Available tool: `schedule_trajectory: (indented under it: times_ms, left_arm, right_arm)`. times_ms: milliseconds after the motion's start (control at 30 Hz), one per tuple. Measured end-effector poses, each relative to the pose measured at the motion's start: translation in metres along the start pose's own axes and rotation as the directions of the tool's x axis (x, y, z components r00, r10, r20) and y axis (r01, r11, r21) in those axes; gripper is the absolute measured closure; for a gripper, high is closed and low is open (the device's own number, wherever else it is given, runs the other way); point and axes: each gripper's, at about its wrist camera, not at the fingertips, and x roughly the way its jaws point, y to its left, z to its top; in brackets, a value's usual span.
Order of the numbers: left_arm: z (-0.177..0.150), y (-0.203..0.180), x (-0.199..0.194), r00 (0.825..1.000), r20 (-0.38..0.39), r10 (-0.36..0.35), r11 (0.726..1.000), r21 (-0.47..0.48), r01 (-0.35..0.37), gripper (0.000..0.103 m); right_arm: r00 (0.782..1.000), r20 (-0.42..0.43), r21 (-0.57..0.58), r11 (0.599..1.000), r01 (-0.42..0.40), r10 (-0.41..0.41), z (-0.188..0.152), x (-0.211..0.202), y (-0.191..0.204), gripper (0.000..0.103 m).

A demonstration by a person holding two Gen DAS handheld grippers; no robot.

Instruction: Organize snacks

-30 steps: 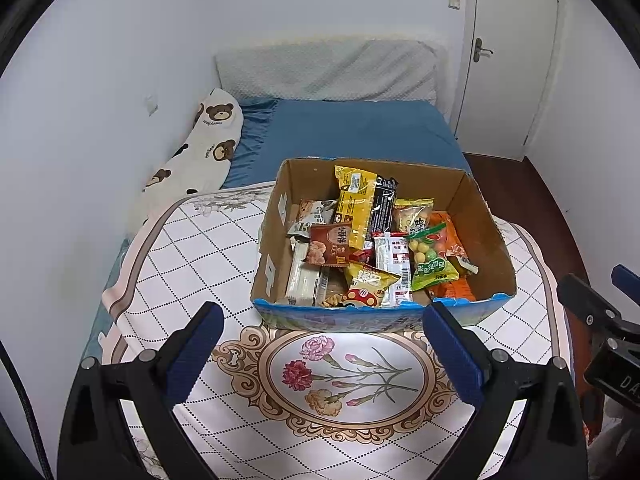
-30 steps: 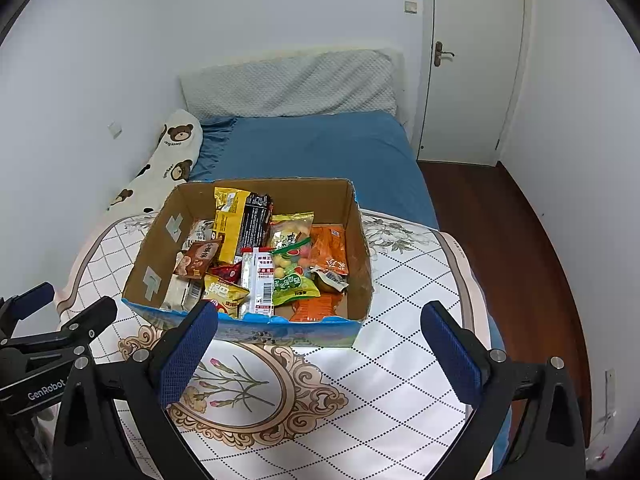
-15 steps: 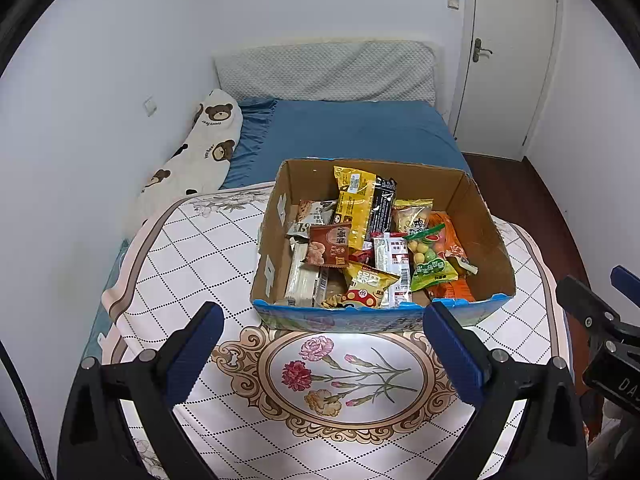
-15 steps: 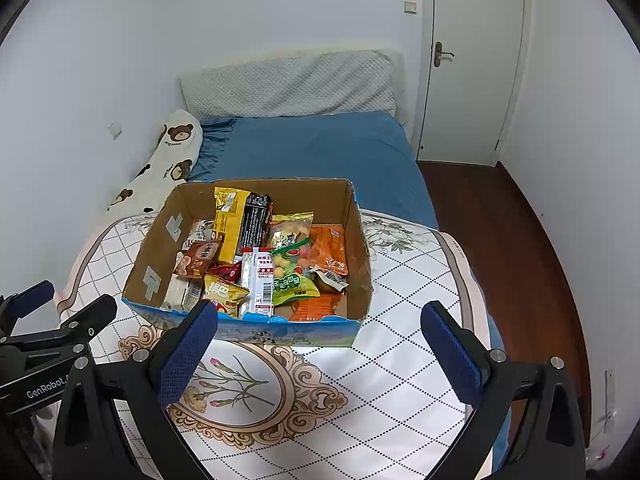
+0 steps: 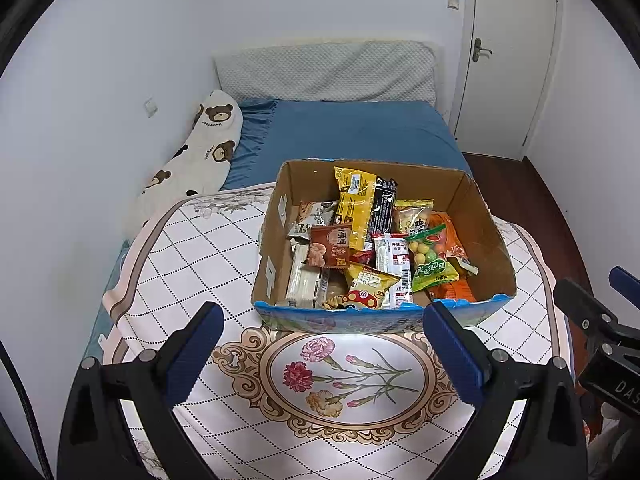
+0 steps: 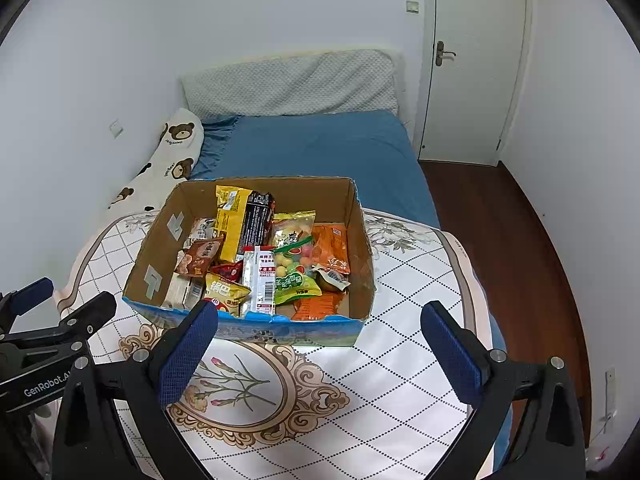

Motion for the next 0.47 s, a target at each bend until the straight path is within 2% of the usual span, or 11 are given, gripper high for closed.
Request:
schedule_trajectory:
  times_ms: [467]
  left_arm:
    - [-0.0004, 0.0006, 0.0004, 1.000, 0.005, 0.000, 1.000, 0.002, 0.000, 0.001]
  right_arm:
    - [1.000, -0.008, -0.001, 1.000, -0.003, 0.003, -0.0012, 0.0049, 0.0002, 0.000]
